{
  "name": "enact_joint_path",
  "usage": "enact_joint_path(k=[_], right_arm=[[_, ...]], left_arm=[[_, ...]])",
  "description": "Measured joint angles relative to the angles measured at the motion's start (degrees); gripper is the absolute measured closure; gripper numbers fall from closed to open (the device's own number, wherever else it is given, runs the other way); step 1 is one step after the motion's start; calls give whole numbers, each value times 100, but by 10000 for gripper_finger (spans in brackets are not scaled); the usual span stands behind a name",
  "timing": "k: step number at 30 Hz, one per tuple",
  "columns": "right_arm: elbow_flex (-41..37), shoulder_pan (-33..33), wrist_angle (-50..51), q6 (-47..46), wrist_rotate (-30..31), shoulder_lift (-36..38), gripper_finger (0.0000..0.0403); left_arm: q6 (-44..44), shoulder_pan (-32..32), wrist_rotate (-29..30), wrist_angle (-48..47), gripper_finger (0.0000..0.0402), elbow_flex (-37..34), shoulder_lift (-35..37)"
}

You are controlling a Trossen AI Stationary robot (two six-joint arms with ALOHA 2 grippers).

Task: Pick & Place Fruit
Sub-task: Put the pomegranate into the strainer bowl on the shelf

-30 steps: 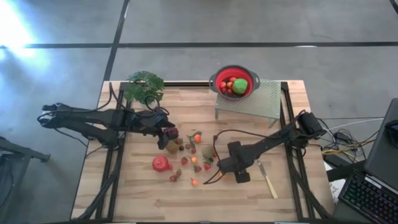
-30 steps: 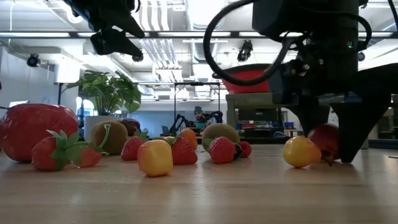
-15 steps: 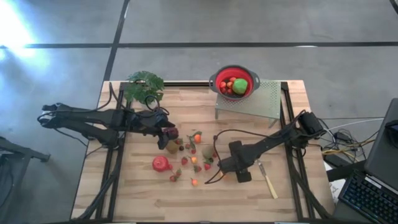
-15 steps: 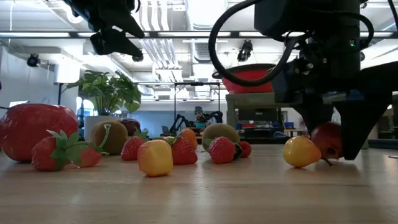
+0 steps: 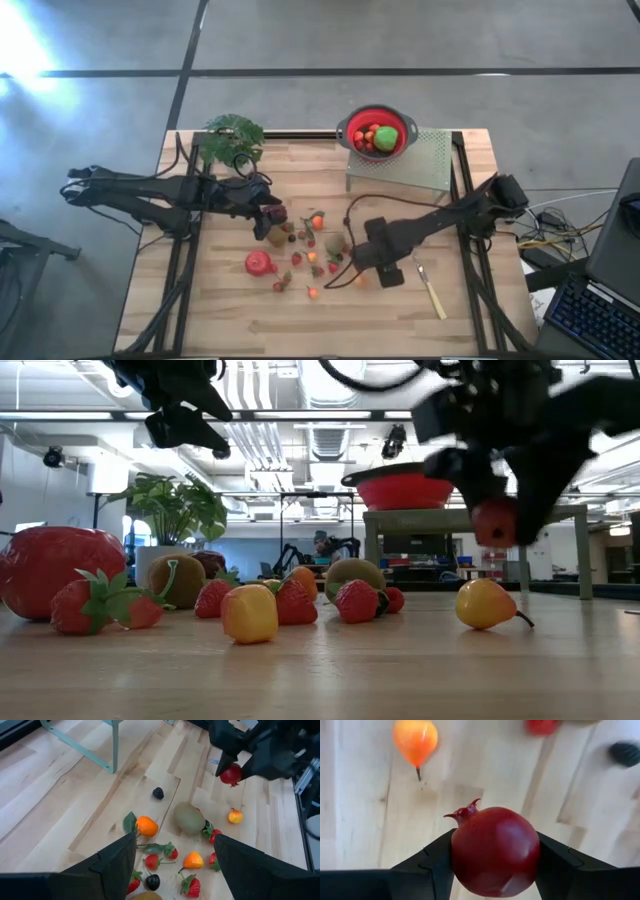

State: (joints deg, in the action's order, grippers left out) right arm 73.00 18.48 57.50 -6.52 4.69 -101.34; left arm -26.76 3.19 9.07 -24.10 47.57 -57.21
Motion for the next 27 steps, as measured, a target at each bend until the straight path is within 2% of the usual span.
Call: enact_joint_path(k=[5, 9, 14, 20, 27], right_arm=[[373, -197, 111, 247, 2, 226, 207], [655, -406, 197, 486, 22, 426, 201], [878, -780, 261, 808, 389, 797, 196], [1196, -1501, 265, 1126, 470, 1241, 208], [1475, -2500, 86, 1545, 463, 1615, 194]], left_arm=[[0, 1, -1, 4, 128, 0, 0], [0, 1, -1, 5, 128, 0, 0], [0, 1, 0, 3, 128, 0, 0], [0, 1, -1, 5, 128, 0, 0], [0, -1, -1, 1, 128, 0, 0]])
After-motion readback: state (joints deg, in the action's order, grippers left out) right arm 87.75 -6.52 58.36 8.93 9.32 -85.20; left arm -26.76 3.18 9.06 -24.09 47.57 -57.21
